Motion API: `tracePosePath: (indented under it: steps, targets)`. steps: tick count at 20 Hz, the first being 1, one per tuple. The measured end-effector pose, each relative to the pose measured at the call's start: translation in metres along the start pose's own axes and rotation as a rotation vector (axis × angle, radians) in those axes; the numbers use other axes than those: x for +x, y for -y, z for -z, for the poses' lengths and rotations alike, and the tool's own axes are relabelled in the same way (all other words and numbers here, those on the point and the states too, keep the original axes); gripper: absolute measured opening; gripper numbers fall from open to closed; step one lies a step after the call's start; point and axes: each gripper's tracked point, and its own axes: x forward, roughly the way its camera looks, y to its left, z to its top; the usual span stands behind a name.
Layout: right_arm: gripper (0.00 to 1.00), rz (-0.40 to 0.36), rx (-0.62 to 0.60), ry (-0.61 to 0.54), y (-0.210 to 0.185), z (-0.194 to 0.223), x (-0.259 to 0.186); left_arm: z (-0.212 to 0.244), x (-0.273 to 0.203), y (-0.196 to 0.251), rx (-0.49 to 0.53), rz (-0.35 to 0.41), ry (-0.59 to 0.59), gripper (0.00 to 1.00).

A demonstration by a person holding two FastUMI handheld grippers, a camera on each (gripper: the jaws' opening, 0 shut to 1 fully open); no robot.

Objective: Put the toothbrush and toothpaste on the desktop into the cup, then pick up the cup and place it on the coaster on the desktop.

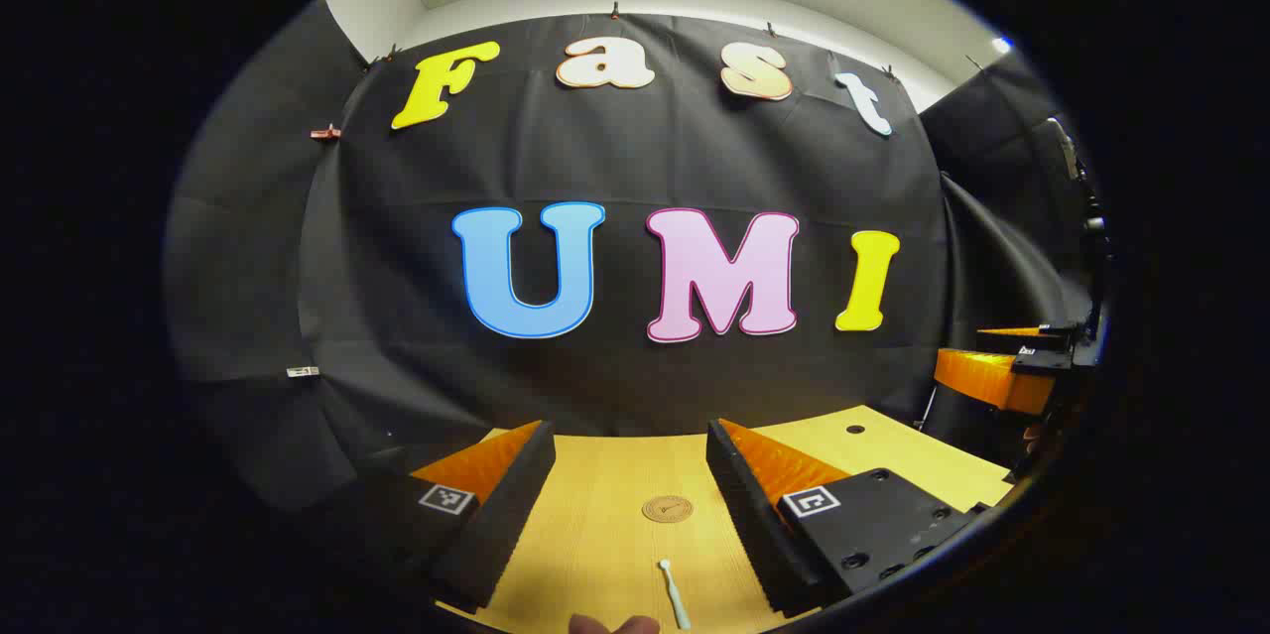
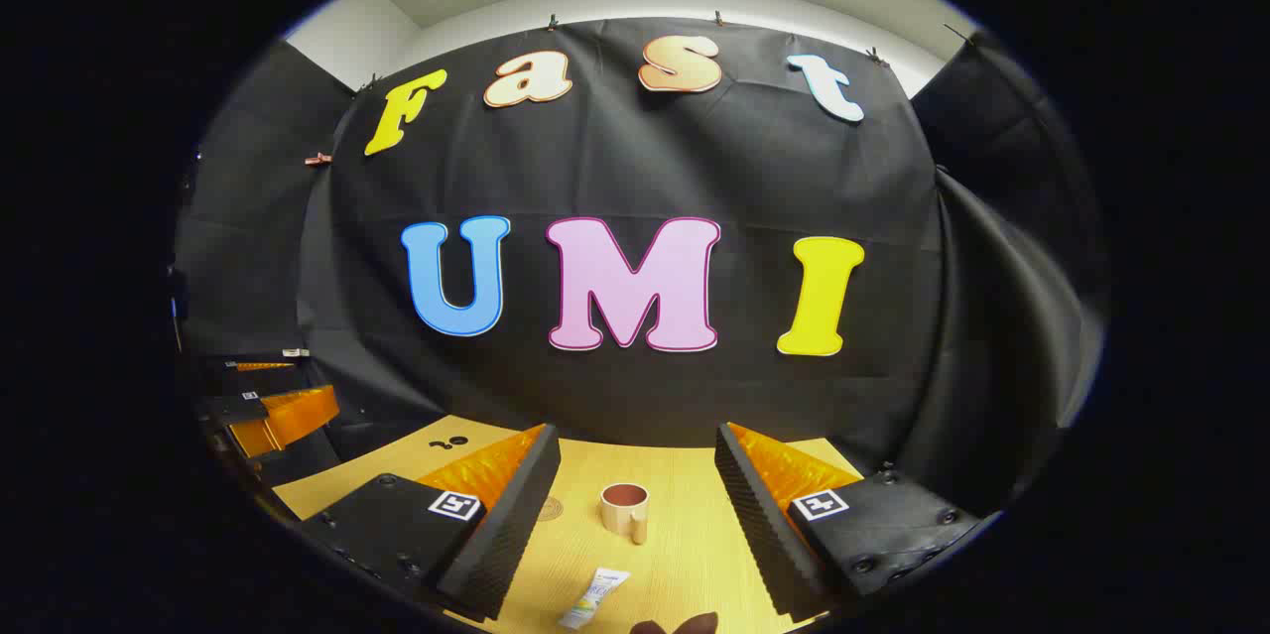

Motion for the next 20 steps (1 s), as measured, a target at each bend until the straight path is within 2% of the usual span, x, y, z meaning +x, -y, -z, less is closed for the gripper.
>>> tracePosePath:
  steps: [8, 14, 17, 20]
  targets:
    - [0.97, -0.009, -0.015, -0.011, -0.008, 0.004, 0.009, 0.005, 0.008, -0.004, -0.006, -0.003, -0.010, 0.97]
    - [0.97, 0.002, 0.007, -0.110, -0.007, 0.030, 0.019, 0.009, 0.012, -0.007, -0.008, -0.006, -0.020, 0.97]
    - [0.97, -0.006, 0.009, -0.230, -0.012, 0.062, 0.028, 0.016, 0.012, -0.009, -0.011, -0.010, -0.034, 0.97]
    - [0.97, -0.031, 0.002, -0.457, -0.021, 0.123, 0.034, 0.030, 0.011, -0.011, -0.018, -0.018, -0.062, 0.97]
